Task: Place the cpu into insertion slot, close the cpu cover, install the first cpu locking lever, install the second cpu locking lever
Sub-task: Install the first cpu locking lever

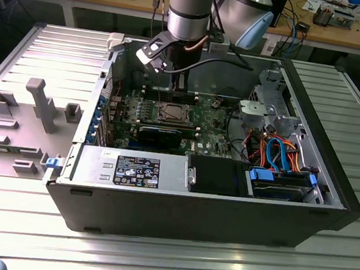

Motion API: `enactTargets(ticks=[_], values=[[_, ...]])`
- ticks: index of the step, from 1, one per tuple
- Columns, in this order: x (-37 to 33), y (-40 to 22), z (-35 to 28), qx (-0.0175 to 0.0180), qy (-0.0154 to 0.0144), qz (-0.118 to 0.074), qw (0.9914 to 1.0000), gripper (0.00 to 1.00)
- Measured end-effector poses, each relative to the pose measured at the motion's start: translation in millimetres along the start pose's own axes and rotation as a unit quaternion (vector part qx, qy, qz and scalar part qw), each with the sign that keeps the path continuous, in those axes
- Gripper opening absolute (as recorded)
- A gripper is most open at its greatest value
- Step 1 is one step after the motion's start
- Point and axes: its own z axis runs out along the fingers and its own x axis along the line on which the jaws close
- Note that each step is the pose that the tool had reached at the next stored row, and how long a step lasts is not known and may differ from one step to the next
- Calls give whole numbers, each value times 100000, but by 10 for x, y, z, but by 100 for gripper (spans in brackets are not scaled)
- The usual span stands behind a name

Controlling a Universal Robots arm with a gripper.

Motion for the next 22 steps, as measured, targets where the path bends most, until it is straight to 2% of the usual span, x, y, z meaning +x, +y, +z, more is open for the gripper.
enactTargets(ticks=[4, 12, 22], values=[[1, 1, -70, -3, -1, 1, 100000, 11], [4, 4, -259, -1, -5, 0, 100000, 11], [5, 4, -274, -3, -5, 0, 100000, 11]])
